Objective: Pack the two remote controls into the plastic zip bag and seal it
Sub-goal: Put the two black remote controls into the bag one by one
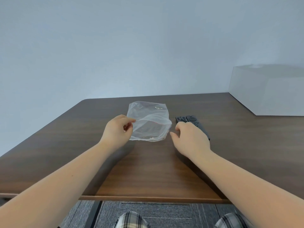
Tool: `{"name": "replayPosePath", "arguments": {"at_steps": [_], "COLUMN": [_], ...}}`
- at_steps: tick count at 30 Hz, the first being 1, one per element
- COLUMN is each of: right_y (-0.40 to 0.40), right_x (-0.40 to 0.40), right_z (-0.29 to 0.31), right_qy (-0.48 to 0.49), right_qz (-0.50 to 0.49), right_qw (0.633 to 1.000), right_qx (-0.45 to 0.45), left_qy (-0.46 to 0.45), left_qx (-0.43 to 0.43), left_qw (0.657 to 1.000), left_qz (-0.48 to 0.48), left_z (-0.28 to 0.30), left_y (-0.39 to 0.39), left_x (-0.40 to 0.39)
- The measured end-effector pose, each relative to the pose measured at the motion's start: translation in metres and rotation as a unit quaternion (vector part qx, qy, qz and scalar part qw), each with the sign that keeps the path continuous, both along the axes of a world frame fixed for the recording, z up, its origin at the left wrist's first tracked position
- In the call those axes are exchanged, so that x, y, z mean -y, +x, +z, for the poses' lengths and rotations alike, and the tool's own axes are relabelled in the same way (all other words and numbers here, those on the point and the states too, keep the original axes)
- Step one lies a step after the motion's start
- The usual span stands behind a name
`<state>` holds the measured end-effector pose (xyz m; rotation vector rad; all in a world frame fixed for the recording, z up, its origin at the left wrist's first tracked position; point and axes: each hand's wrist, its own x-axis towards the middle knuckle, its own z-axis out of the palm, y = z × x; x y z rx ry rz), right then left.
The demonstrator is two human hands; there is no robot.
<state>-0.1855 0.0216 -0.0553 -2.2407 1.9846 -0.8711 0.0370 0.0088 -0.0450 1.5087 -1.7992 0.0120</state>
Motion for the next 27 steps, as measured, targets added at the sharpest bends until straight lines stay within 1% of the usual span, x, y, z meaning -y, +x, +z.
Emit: {"name": "replayPosePath", "arguments": {"at_steps": [3,5,11,15,18,22,25,27], "right_y": [-0.01,-0.013,-0.01,-0.009,-0.016,-0.025,-0.023,-0.015], "right_x": [0.001,0.002,0.001,0.002,0.008,0.01,0.002,-0.009], "right_z": [-0.005,-0.009,-0.006,-0.005,-0.007,-0.002,0.015,0.028], "right_qy": [0.036,0.056,0.068,0.077,0.05,-0.06,-0.155,-0.198], "right_qz": [-0.038,-0.062,-0.055,-0.048,-0.042,-0.032,0.032,0.062], "right_qw": [0.994,0.989,0.99,0.995,0.997,0.988,0.971,0.954], "right_qx": [-0.095,-0.124,-0.114,-0.049,0.028,0.14,0.177,0.217], "left_qy": [0.011,0.031,0.042,0.033,0.039,0.052,0.081,0.089], "left_qx": [0.0,-0.005,-0.019,-0.012,-0.018,-0.025,-0.034,-0.036], "left_qw": [1.0,0.999,0.999,0.999,0.999,0.998,0.995,0.994], "left_qz": [0.019,0.021,0.008,0.006,0.008,0.027,0.051,0.06], "left_z": [0.0,0.002,0.006,0.007,0.007,0.005,0.004,0.003], "left_y": [-0.007,-0.012,-0.02,-0.022,-0.021,-0.021,-0.024,-0.027], "left_x": [-0.004,-0.007,-0.013,-0.016,-0.017,-0.013,-0.007,-0.005]}}
